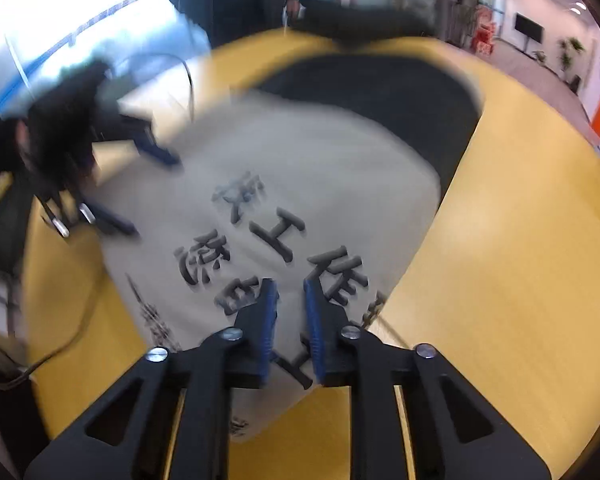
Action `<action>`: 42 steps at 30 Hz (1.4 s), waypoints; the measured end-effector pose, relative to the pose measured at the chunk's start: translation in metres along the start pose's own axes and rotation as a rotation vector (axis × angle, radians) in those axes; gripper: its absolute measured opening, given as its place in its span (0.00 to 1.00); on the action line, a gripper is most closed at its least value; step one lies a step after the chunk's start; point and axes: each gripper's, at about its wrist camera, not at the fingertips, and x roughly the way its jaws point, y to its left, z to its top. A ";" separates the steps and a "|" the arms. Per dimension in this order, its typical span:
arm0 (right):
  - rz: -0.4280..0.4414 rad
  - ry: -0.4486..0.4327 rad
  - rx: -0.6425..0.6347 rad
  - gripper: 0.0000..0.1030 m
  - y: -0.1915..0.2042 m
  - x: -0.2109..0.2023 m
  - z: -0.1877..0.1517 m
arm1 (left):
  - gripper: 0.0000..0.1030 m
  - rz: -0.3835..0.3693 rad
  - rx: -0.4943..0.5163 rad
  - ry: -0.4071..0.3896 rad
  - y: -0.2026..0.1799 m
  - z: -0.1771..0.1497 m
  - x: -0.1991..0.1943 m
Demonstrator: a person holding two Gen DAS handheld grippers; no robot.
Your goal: Fold clothes
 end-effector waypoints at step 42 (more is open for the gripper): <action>0.142 0.018 0.386 0.60 -0.100 -0.087 -0.035 | 0.87 -0.074 -0.821 0.107 0.035 -0.084 -0.105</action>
